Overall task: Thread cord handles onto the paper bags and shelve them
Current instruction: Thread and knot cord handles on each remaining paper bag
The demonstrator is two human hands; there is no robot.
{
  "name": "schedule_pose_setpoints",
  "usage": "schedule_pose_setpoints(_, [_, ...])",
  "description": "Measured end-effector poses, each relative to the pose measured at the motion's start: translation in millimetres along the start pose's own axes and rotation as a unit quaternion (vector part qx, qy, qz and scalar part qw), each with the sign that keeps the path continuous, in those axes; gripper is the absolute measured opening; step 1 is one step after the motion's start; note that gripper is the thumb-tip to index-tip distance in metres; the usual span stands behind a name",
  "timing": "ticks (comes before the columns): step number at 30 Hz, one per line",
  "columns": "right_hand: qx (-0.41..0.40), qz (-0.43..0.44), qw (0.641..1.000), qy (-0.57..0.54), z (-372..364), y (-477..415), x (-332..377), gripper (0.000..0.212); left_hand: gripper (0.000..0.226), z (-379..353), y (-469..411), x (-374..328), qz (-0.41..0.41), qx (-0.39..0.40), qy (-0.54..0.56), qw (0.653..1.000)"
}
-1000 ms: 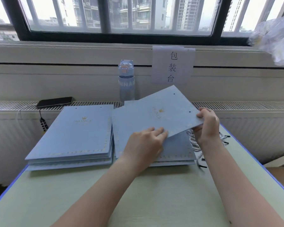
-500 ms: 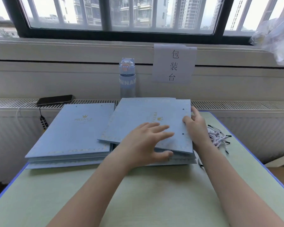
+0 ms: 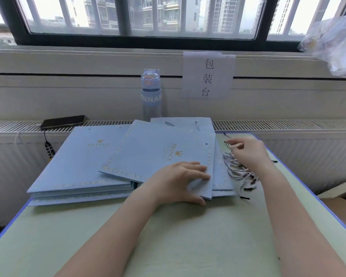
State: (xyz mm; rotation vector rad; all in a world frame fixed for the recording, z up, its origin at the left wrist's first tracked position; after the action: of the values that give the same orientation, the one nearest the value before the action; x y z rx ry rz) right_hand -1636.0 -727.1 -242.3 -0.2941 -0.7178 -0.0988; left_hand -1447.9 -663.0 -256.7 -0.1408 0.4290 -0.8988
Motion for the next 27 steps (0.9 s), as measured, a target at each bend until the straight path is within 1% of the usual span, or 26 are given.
schedule_pose_setpoints(1, [0.060,-0.005,0.997,0.040,-6,0,-6,0.033,0.066,0,0,3,0.009,-0.003,-0.007,1.000])
schedule_pose_setpoints(3, [0.179,-0.015,0.976,0.125,-22,7,-16,0.036,0.067,0,0,10,0.028,-0.013,-0.020,0.999])
schedule_pose_setpoints(4, [0.211,-0.018,0.965,0.153,-26,10,-19,0.033,0.067,0,0,14,0.041,-0.016,-0.019,0.999])
schedule_pose_setpoints(5, [0.219,-0.020,0.961,0.168,-29,11,-20,0.030,0.068,0,1,17,0.054,-0.019,-0.012,0.998])
schedule_pose_setpoints(8, [0.171,-0.031,0.968,0.181,-24,7,-20,0.019,0.068,0,2,24,0.082,-0.025,0.023,0.996])
schedule_pose_setpoints(11, [0.107,-0.056,0.978,0.171,-14,0,-27,0.021,0.066,0,3,26,0.087,-0.029,0.031,0.995])
schedule_pose_setpoints(13, [0.062,-0.053,0.988,0.134,-5,-2,-27,0.022,0.064,0,3,25,0.076,-0.034,0.036,0.996])
schedule_pose_setpoints(15, [0.007,-0.028,0.994,0.101,5,-4,-20,0.023,0.063,2,3,20,0.048,-0.049,0.030,0.997])
schedule_pose_setpoints(17, [-0.031,0.001,0.996,0.081,12,-4,-10,0.026,0.059,6,4,15,0.022,-0.086,0.006,0.996])
schedule_pose_setpoints(18, [-0.032,0.014,0.996,0.081,12,-3,-5,0.025,0.054,10,5,12,0.011,-0.115,-0.010,0.993])
schedule_pose_setpoints(19, [-0.016,0.020,0.996,0.087,9,-3,-3,0.024,0.050,13,6,9,0.000,-0.142,-0.023,0.990])
schedule_pose_setpoints(20, [0.018,0.021,0.994,0.103,3,-3,-2,0.020,0.047,15,7,7,-0.008,-0.160,-0.033,0.986])
schedule_pose_setpoints(21, [0.070,0.013,0.989,0.127,-4,-1,-4,0.016,0.046,16,7,6,-0.012,-0.166,-0.037,0.985])
schedule_pose_setpoints(23, [0.172,-0.020,0.970,0.171,-20,7,-14,0.013,0.046,17,7,6,-0.015,-0.168,-0.035,0.985])
schedule_pose_setpoints(24, [0.197,-0.036,0.964,0.177,-25,9,-19,0.011,0.046,17,7,5,-0.018,-0.171,-0.033,0.985])
schedule_pose_setpoints(26, [0.191,-0.054,0.965,0.173,-26,8,-25,0.006,0.045,19,8,5,-0.021,-0.179,-0.027,0.983])
schedule_pose_setpoints(27, [0.183,-0.057,0.965,0.177,-25,7,-27,0.010,0.044,20,8,4,-0.024,-0.183,-0.025,0.983])
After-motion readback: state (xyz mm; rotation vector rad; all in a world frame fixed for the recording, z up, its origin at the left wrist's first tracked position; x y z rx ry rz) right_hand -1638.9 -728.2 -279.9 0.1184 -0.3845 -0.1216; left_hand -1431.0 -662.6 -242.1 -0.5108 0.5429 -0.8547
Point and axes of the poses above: each hand's wrist, its own y-axis away from the middle knuckle, its own z-axis out of the back of the hand, x = y × z, the point moved 8 cm from there along -y, towards the middle knuckle, and after that the axes turned 1 degree about x, right-handed, at the moved point
